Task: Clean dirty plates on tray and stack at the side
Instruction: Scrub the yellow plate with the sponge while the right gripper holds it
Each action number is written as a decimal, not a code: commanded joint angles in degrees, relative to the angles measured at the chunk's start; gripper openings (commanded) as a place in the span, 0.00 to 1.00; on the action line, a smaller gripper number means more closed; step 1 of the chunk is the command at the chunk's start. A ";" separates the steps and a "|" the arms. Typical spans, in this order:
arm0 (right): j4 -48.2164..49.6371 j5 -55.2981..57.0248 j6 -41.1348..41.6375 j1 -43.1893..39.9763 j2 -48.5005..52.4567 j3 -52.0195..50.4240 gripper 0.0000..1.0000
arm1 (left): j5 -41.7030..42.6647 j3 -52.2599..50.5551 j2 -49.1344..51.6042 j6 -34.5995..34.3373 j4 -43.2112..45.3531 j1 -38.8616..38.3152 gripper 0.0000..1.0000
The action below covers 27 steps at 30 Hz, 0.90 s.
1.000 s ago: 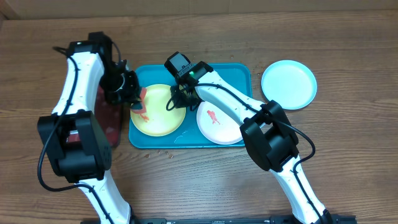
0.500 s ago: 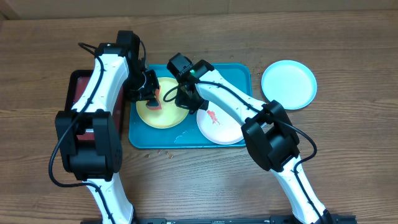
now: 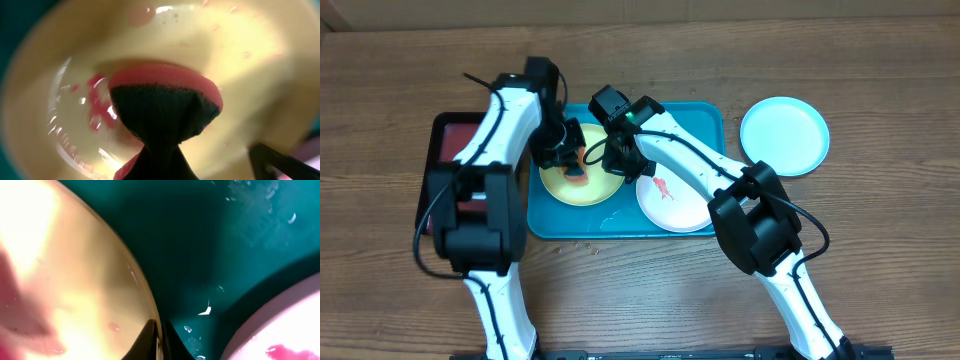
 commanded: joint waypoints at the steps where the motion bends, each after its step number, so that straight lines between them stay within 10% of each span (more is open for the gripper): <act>1: 1.55 2.56 -11.10 -0.90 0.48 -0.52 0.17 | -0.15 -0.22 2.89 -0.35 -0.26 -0.46 0.04; 11: 7.30 2.51 -23.34 -0.90 1.29 -0.70 0.46 | -0.48 -0.44 2.95 2.95 -1.09 -0.79 0.04; 17: 8.24 1.64 -21.99 -0.85 2.23 -1.44 0.04 | -12.00 -3.98 2.97 2.86 0.79 -3.06 0.04; 27: 7.96 1.64 -21.86 -0.85 2.23 -1.86 0.04 | -26.86 -3.50 2.93 2.91 -3.10 -2.56 0.04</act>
